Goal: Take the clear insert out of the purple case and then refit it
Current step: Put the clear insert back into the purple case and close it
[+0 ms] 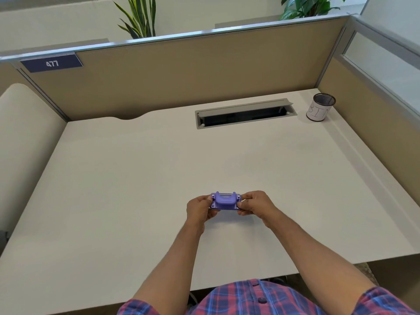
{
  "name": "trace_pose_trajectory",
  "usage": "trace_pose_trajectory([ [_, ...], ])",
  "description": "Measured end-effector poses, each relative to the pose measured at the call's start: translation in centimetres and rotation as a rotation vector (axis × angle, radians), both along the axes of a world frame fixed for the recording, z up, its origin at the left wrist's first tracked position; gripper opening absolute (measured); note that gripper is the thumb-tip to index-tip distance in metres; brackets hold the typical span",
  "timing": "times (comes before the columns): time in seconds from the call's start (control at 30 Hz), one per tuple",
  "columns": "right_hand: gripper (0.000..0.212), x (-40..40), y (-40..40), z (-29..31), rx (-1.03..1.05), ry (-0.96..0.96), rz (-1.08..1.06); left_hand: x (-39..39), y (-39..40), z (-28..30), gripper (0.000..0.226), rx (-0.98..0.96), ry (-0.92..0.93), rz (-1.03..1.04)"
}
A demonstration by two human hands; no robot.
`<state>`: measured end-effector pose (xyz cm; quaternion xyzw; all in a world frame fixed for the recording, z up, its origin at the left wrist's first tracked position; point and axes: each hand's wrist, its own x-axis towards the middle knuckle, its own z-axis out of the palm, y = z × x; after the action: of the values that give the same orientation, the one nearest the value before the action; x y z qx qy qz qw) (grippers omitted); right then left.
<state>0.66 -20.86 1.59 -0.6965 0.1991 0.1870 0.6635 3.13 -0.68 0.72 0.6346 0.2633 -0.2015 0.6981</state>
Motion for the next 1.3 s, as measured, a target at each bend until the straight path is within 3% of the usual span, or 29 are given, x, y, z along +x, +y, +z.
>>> trace_pose_trajectory([
  [0.23,0.02,0.2,-0.5,-0.2,0.001,-0.023,-0.127,-0.5,0.9,0.1,0.023,-0.236,-0.032,-0.163],
  [0.43,0.022,-0.1,-0.8,-0.3,0.039,-0.022,-0.108,-0.3,0.7,0.4,0.017,-0.168,-0.094,-0.174],
  [0.67,0.025,-0.2,-0.5,0.0,0.003,-0.055,-0.035,-0.5,0.1,-0.3,0.016,0.064,-0.123,-0.1],
  [0.83,0.029,-0.4,-0.9,-0.6,-0.01,-0.061,-0.033,-0.4,0.9,-0.5,0.018,-0.036,-0.082,-0.185],
  [0.97,0.03,-0.5,-1.4,-0.9,-0.077,-0.083,0.03,-0.3,1.0,-0.7,0.014,-0.197,0.03,-0.042],
  [1.17,0.033,-0.9,-0.8,-0.8,-0.141,-0.118,0.147,-0.2,1.2,-1.1,0.011,-0.053,0.01,-0.092],
  [1.3,0.031,-0.9,-0.6,-0.8,-0.183,-0.113,0.122,-0.1,1.0,-1.2,0.011,-0.031,0.106,-0.078],
])
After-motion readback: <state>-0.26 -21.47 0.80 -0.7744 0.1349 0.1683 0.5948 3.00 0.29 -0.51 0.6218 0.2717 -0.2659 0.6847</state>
